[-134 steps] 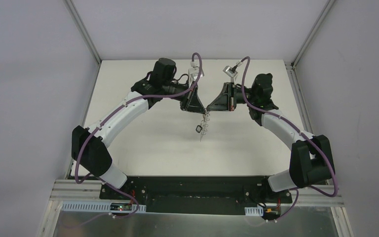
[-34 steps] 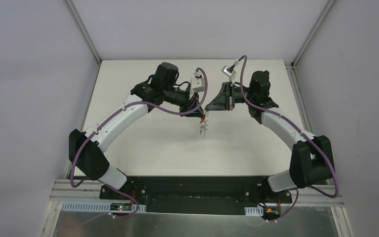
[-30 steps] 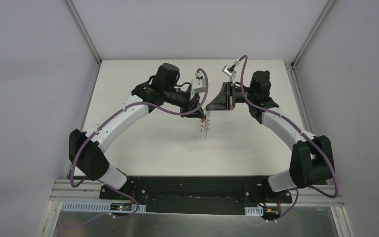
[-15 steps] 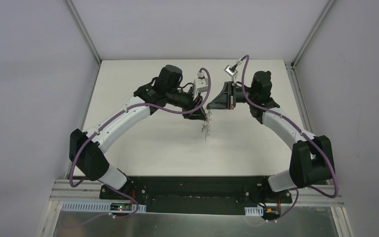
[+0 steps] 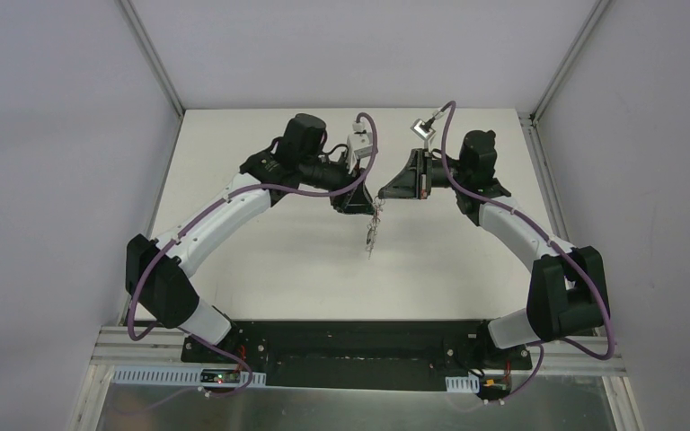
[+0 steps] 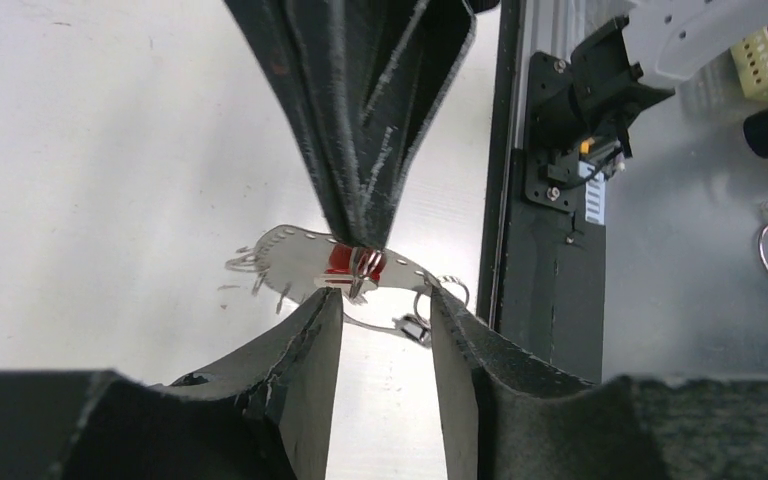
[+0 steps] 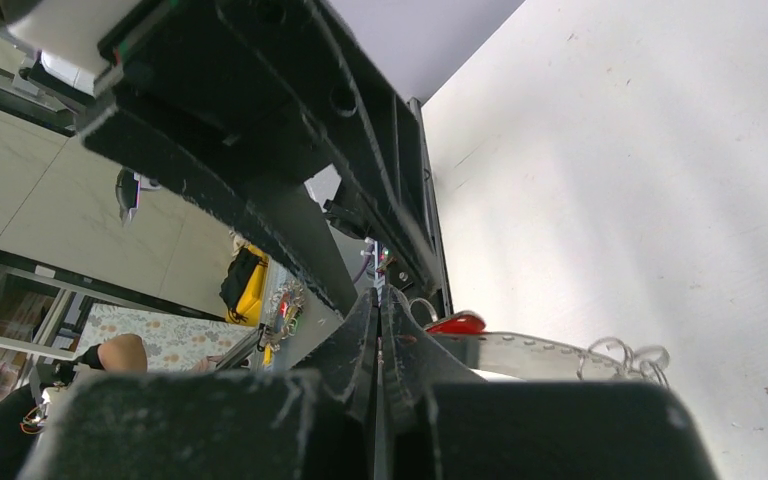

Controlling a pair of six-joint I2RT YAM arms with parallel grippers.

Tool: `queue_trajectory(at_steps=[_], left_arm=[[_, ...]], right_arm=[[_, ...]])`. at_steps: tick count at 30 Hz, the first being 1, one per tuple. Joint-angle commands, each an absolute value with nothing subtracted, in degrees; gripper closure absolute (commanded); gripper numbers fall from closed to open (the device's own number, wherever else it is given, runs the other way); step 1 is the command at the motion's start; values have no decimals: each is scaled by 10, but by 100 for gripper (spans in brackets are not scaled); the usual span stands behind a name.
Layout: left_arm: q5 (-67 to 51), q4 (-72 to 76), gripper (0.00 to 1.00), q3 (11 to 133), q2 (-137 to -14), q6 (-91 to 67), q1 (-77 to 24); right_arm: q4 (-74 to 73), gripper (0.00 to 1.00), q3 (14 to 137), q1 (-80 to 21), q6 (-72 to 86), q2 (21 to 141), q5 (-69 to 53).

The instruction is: Put the keys on the keyring

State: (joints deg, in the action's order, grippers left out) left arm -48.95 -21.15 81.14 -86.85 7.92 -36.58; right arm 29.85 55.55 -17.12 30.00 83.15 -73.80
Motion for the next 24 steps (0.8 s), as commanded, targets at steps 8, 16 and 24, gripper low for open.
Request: queue_trajectory(at_steps=[8, 16, 24], left_arm=[[-546, -124, 59, 823, -887, -20, -348], [-557, -112, 61, 814, -894, -28, -344], [-585, -74, 75, 807, -897, -59, -337]], right_arm=[[334, 100, 557, -169, 294, 808, -751], [335, 100, 556, -169, 294, 808, -753], [334, 100, 554, -168, 294, 807, -753]])
